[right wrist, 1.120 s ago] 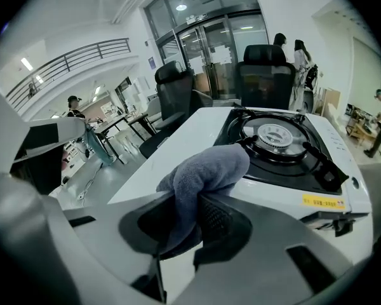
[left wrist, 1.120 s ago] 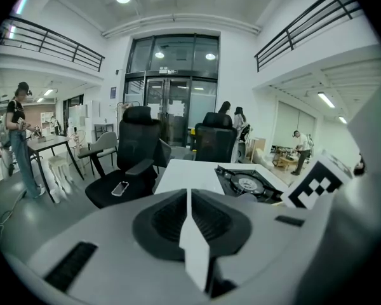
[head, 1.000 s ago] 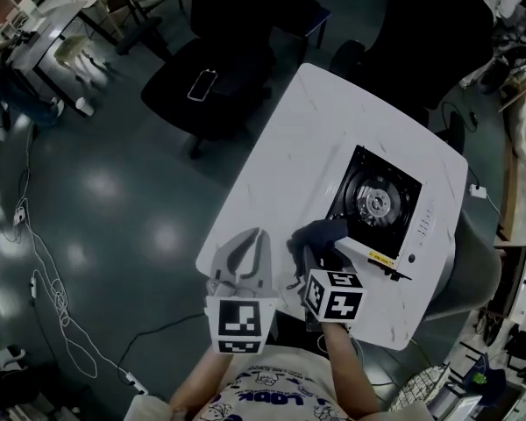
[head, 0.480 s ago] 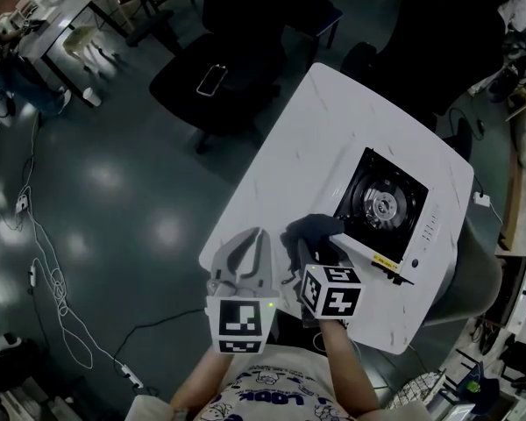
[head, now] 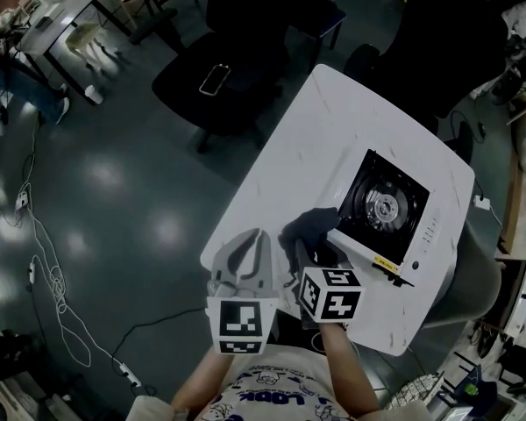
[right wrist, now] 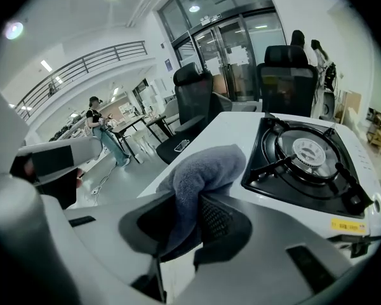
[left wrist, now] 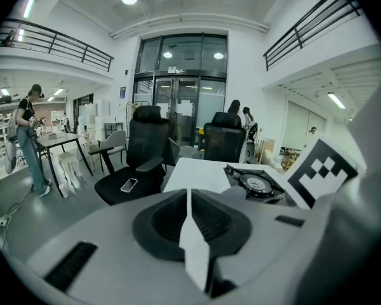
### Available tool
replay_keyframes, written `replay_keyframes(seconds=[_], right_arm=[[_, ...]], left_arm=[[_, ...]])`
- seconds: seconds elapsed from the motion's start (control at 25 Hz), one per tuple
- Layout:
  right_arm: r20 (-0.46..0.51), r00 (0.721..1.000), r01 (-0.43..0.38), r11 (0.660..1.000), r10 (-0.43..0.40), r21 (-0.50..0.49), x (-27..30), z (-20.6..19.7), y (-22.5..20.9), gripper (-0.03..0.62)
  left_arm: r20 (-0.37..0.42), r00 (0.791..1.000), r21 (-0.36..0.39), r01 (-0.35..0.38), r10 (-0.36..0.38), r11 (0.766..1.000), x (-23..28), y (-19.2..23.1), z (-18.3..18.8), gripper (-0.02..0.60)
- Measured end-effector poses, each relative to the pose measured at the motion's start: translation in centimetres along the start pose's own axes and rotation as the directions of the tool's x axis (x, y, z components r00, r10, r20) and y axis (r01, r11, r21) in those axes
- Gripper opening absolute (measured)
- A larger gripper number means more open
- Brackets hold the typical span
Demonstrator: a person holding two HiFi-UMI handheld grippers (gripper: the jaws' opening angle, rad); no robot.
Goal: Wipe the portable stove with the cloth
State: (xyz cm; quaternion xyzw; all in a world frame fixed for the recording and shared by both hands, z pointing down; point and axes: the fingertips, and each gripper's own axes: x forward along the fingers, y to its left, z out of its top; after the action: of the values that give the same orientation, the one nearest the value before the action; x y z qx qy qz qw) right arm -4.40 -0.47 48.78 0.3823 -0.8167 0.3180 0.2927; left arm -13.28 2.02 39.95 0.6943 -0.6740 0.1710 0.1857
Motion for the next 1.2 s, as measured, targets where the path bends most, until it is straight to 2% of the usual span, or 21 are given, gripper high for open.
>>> replay_keyframes(seconds=[0.16, 0.64, 1.2], right_arm=[[-0.007, 1.0, 0.013, 1.0, -0.013, 0.001, 0.1, -0.1, -0.6, 0.098], [-0.084, 0.996, 0.033, 0.992, -0.043, -0.122, 1.7, 1.4, -1.9, 0.097], [-0.154, 0.988, -0.002, 0.977, -0.032, -0.211, 2.6, 3.8, -2.9, 0.098]], left_arm=[[0.002, 1.0, -0.004, -0.008, 0.008, 1.0, -0.2, 0.2, 0.0, 0.031], [0.002, 1.0, -0.013, -0.014, 0.014, 1.0, 0.4, 1.1, 0.3, 0.031], [-0.002, 1.0, -0.004, 0.005, -0.005, 1.0, 2.0, 0.3, 1.3, 0.031]])
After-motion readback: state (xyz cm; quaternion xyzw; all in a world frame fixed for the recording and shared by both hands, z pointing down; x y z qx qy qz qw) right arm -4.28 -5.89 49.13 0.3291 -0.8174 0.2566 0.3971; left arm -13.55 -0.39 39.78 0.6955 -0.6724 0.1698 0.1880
